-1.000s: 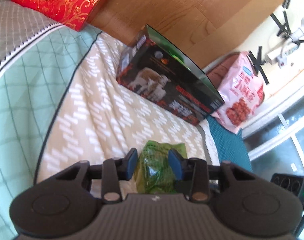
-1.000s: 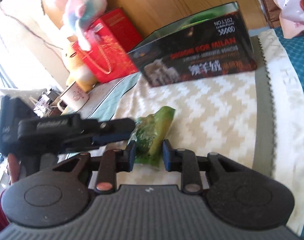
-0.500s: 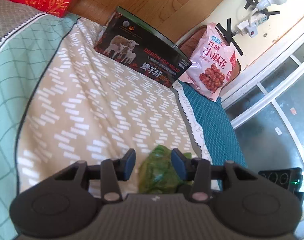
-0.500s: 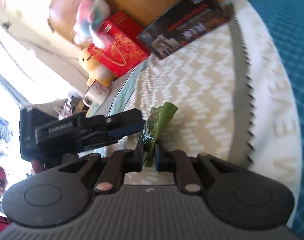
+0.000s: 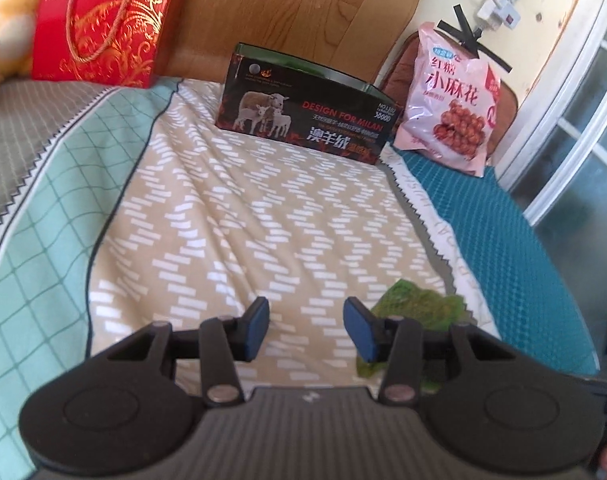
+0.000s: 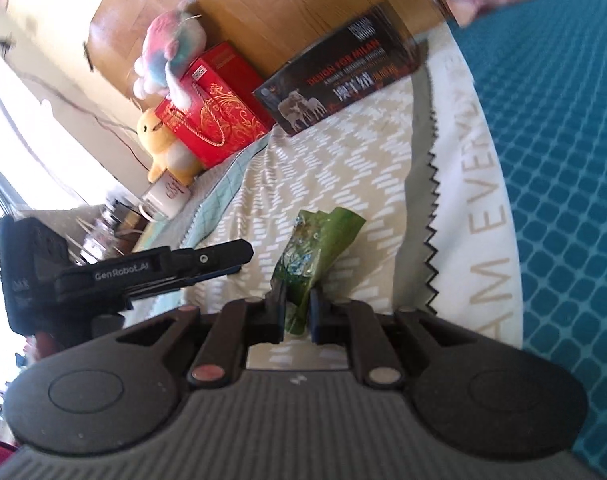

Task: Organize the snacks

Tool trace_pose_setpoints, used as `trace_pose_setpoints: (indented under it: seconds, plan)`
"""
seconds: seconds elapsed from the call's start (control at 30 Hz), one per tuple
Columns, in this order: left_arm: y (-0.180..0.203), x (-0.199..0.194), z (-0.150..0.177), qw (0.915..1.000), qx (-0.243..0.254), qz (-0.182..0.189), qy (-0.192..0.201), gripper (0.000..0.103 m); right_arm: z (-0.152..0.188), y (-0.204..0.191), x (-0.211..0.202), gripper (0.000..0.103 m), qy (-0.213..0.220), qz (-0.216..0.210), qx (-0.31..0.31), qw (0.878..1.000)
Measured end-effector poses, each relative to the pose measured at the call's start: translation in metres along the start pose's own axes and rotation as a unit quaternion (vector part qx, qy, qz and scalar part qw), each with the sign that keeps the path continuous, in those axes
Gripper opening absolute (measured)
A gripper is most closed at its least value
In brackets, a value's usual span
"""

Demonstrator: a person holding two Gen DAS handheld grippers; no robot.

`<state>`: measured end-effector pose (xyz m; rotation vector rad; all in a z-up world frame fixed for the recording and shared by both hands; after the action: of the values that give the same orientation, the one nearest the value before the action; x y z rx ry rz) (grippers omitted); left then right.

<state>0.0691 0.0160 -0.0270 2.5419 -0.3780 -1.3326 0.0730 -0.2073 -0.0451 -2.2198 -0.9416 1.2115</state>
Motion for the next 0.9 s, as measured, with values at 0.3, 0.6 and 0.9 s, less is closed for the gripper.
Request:
trace_pose_setpoints:
  seconds: [0.3,0.6,0.9]
  plan:
    - [-0.001,-0.008,0.011,0.9996,0.001,-0.027,0.008,0.046,0.009,-0.01,-0.001,0.023,0.033,0.074,-0.054,0.995]
    - [-0.003,-0.011,0.015,0.9991,-0.005,-0.039,0.014,0.046,0.012,-0.013,-0.01,0.039,0.079,0.139,-0.083,0.984]
    - [-0.006,-0.013,0.017,0.9977,0.003,-0.064,0.024,0.046,0.017,-0.019,-0.018,0.039,0.127,0.194,-0.109,0.967]
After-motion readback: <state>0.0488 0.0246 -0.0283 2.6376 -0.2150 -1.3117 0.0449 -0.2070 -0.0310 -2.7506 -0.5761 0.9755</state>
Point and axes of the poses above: each gripper's, at about its wrist camera, not at the fingertips, and x roughly the way its jaws point, y to its right, z to its underside, the point moved 5 cm from there along x, roughly the way its jaws point, and after that the axes turned 9 degrees about -y, right-handed, at the moved point
